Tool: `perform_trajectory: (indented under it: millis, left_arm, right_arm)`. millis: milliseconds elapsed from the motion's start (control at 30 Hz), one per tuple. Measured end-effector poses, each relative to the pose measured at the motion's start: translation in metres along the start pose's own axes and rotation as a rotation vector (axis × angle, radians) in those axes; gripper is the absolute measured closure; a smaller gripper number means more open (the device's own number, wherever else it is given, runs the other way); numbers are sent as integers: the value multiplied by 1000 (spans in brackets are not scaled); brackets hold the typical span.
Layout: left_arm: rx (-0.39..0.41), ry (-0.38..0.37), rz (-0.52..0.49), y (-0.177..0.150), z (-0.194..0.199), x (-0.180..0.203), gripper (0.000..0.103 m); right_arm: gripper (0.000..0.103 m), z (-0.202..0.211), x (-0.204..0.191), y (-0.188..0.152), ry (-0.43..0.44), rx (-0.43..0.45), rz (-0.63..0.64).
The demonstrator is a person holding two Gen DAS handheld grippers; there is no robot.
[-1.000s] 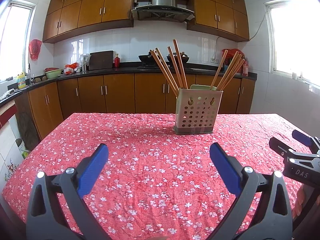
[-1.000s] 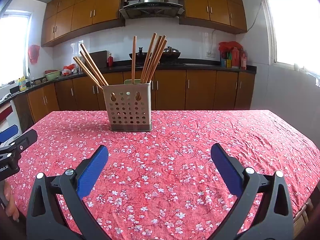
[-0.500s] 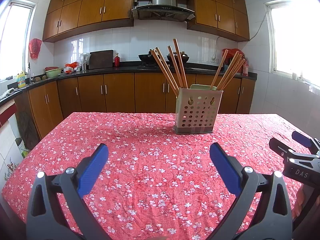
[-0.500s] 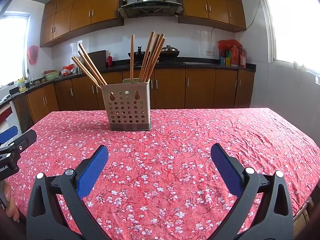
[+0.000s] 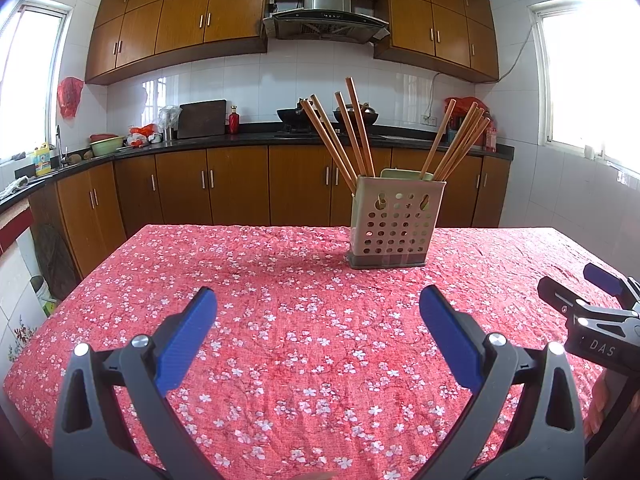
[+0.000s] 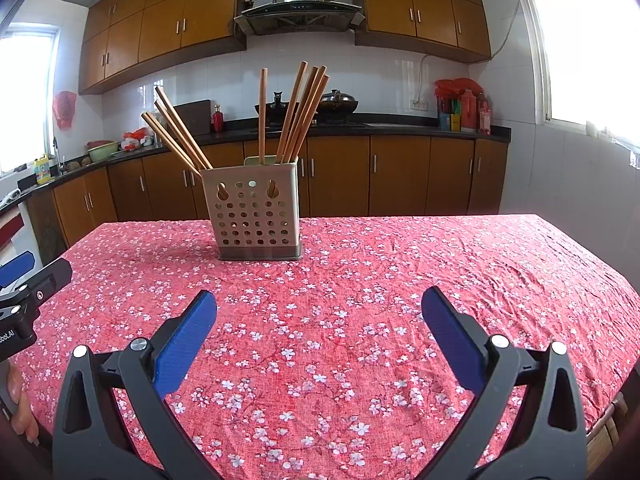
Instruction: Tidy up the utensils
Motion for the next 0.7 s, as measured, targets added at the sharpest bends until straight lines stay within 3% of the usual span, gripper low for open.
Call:
perform_trajectory:
  millis: [700]
  left_arm:
    - [-8, -5, 4, -2, -3, -2, 4]
  right_arm:
    - [2, 0, 0, -1, -1, -3, 0]
Point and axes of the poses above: each gripper's, at about its wrist camera, not at the fingertips, and z roughly against the way its jaws point, x to its right, y to its top, the point moved 5 cm from there along -z, roughly the way its jaws point, and after that the axes turned 10 degrees about -y, right-handed, at the moved point
